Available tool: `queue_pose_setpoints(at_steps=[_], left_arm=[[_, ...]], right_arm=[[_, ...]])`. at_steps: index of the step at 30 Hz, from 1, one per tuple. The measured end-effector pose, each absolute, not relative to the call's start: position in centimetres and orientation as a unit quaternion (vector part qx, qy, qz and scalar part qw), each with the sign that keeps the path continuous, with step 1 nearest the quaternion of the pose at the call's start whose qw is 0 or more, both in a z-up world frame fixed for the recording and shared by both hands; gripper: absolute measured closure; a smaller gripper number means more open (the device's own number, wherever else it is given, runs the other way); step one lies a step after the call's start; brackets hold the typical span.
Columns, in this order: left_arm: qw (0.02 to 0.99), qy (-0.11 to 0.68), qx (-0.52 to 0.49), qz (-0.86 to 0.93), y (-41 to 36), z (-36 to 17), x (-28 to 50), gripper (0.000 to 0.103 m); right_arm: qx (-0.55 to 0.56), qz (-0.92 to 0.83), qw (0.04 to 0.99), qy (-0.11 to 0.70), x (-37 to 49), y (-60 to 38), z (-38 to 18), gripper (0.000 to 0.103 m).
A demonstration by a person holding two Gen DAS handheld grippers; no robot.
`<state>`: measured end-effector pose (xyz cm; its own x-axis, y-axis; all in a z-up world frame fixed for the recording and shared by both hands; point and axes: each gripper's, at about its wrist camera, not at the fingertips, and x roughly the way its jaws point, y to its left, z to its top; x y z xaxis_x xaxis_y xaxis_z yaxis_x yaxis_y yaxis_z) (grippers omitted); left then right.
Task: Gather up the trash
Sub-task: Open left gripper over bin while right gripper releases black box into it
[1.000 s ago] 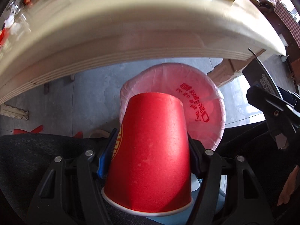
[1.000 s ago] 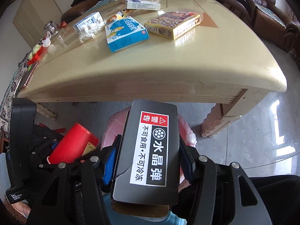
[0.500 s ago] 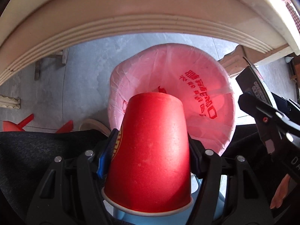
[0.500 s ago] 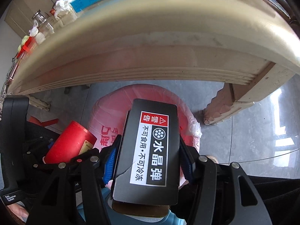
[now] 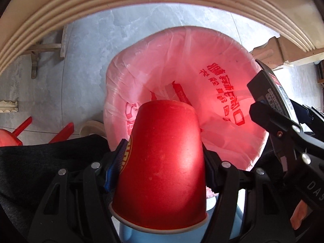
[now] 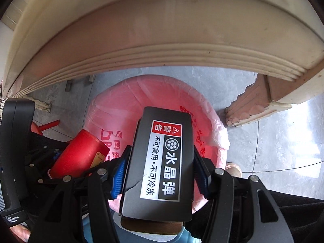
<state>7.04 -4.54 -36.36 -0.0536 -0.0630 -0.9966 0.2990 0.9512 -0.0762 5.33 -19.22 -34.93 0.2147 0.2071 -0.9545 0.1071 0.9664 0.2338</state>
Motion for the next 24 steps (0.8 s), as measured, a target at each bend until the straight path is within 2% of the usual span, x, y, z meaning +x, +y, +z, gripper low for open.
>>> queue_pose_setpoints(at_steps=[6, 8, 10, 12, 14, 24], left_arm=[[0.68, 0.716, 0.095, -0.127, -4.9, -37.1, 7.4, 0.037], [0.677, 0.718, 0.101, -0.126, -5.1, -37.3, 7.4, 0.03], [0.672, 0.722, 0.1, -0.128, -5.3, -37.4, 7.4, 0.022], [0.672, 0.723, 0.103, -0.124, -5.2, -37.5, 7.4, 0.021], [0.671, 0.724, 0.106, -0.122, -5.2, -37.5, 7.4, 0.017], [0.67, 0.726, 0.108, -0.115, -5.1, -37.6, 7.6, 0.017]], right_arm=[[0.13, 0.034, 0.764, 0.631, 5.4, -19.3, -35.1, 0.047], [0.135, 0.036, 0.763, 0.631, 5.6, -19.4, -35.1, 0.045], [0.142, 0.034, 0.764, 0.628, 5.6, -19.6, -35.0, 0.03], [0.149, 0.031, 0.766, 0.624, 5.6, -19.8, -35.0, 0.025], [0.147, 0.027, 0.766, 0.625, 5.7, -19.9, -35.0, 0.024], [0.148, 0.022, 0.76, 0.633, 5.9, -19.7, -35.3, 0.024]])
